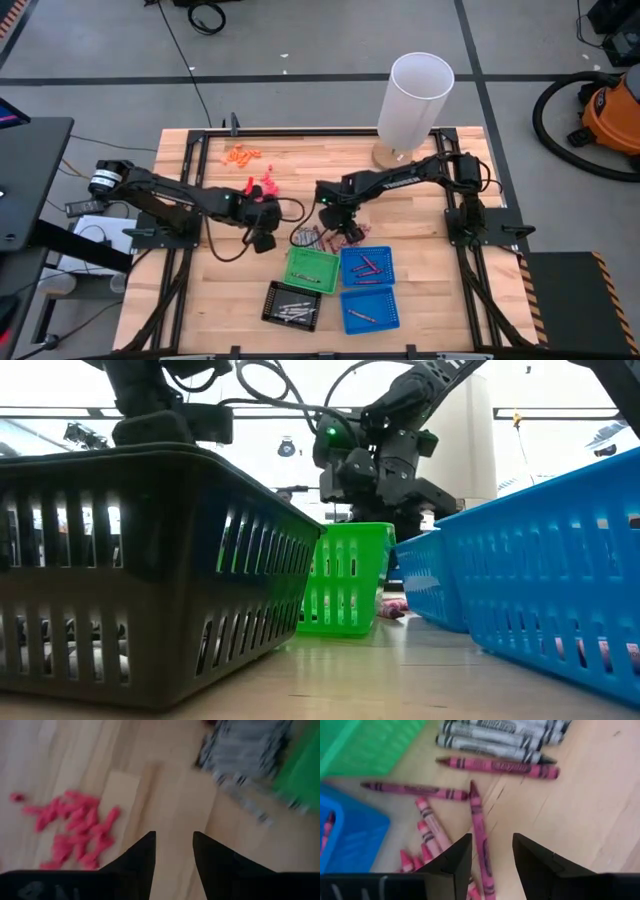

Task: Sort crayons
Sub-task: Put the violet crayon into the top blue bin

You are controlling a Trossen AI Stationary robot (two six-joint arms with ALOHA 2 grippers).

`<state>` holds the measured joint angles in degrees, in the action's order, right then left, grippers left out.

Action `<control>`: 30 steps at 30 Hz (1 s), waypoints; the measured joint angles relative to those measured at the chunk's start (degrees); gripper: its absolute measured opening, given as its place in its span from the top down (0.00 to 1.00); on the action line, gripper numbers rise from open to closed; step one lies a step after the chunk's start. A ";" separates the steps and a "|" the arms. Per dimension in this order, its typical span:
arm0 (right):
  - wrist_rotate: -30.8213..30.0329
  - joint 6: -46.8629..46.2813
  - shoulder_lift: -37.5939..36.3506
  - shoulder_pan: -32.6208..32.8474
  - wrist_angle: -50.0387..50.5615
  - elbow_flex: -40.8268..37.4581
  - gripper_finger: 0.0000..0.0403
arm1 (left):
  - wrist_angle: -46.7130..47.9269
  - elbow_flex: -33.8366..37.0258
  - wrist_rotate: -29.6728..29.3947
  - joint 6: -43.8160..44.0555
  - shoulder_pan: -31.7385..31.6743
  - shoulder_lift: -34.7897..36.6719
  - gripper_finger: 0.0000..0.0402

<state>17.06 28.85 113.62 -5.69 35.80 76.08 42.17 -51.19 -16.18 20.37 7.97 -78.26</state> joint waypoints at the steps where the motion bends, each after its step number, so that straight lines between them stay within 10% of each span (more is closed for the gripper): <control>1: -0.45 0.25 0.00 0.02 -0.34 -0.06 0.63 | 1.55 0.05 -0.59 -0.10 0.00 0.50 0.65; 30: -8.51 -3.18 -0.37 5.24 -4.95 -2.47 0.63 | 11.98 0.08 -4.16 -0.44 0.31 16.58 0.65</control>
<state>8.55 25.67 113.25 -0.45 30.85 73.62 54.15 -51.11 -20.34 19.93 8.27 -61.67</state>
